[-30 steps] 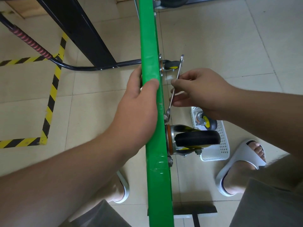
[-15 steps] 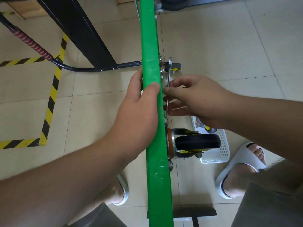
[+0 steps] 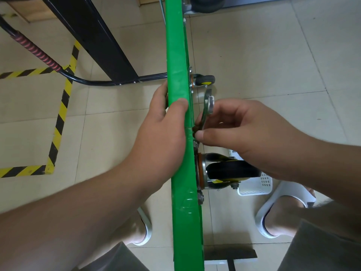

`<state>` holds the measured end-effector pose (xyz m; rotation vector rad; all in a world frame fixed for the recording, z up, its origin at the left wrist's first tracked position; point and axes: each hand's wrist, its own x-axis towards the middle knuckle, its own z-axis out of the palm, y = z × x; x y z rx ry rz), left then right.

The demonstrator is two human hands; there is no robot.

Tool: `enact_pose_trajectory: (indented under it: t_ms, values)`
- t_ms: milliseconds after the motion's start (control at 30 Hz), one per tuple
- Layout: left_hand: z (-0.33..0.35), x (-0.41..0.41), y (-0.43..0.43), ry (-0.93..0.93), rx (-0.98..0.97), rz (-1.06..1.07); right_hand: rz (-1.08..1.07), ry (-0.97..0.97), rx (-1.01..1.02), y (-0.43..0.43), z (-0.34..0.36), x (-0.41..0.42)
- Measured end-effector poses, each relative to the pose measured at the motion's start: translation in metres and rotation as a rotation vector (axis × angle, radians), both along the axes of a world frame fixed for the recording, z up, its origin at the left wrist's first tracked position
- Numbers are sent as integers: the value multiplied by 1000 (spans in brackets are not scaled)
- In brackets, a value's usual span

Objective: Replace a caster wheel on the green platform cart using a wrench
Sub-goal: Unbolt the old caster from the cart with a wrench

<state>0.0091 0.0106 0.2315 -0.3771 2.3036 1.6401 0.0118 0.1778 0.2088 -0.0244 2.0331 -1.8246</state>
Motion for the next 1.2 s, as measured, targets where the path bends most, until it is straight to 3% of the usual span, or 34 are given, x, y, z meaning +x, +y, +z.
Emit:
enact_pose_trajectory:
  t_ms: [200,467,933,1200]
  values:
    - [3,0,2,-11,0,4,-68,36,12,-3,-1,-15]
    - [5,0,2,-38,57,7,-256,-147,26,-1,-17,-47]
    - [1,0,1,-16,45,8,-205,-284,33,-17,-39,-45]
    - [1,0,1,-13,30,15,-151,-166,4,-13,-12,-30]
